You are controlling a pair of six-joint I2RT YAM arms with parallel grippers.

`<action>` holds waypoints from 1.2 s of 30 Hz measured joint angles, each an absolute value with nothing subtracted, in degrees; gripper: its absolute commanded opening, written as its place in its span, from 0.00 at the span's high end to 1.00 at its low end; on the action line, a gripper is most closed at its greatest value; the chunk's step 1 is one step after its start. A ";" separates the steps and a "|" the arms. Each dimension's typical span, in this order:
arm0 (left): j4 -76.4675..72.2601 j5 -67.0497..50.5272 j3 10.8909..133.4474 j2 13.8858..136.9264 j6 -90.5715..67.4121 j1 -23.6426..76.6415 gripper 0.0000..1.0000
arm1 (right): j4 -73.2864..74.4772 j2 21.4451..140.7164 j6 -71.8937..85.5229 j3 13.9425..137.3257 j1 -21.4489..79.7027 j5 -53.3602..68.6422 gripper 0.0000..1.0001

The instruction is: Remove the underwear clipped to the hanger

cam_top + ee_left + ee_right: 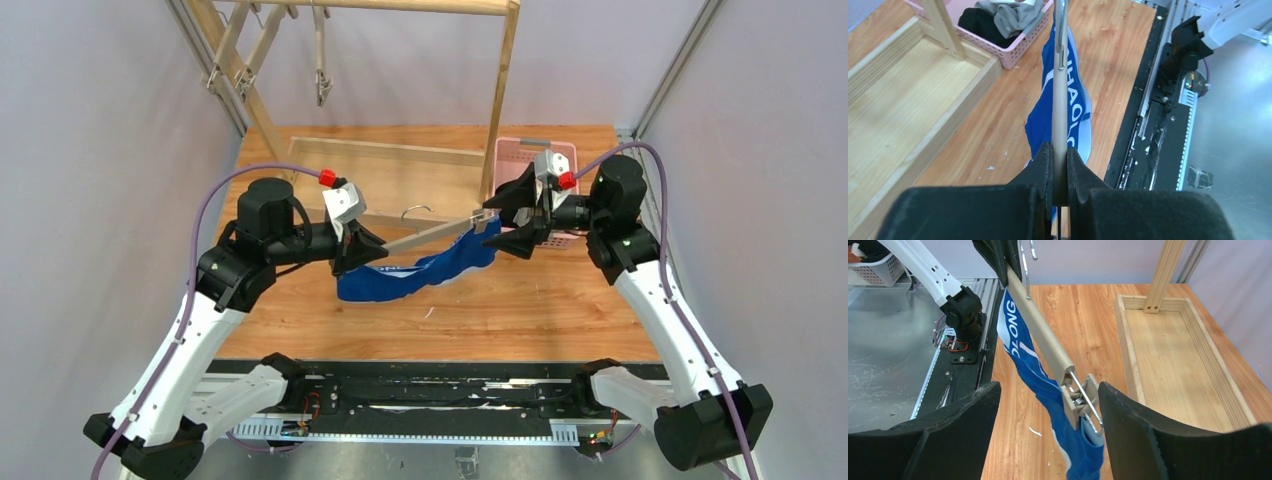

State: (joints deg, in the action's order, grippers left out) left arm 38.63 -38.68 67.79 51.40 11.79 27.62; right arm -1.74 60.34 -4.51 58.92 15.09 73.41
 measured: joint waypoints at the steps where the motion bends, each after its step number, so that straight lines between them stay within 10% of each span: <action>1: 38.65 -39.11 67.70 51.27 11.75 27.62 1.00 | -1.58 60.34 -4.56 59.13 15.09 73.67 0.28; 22: 36.75 -42.35 66.41 50.13 10.17 27.62 1.00 | -2.74 62.41 -3.22 59.42 15.09 74.02 0.50; 29: 35.55 -42.59 66.39 50.48 9.23 27.62 1.00 | -3.88 63.59 -2.35 59.42 15.09 74.52 0.99; 31: 35.94 -42.76 66.30 50.48 9.17 27.55 1.00 | -4.05 63.92 -1.76 59.44 15.09 74.87 0.99; 36: 35.73 -42.65 66.28 50.54 8.95 27.57 1.00 | -4.40 64.05 -1.06 59.44 15.09 74.87 0.39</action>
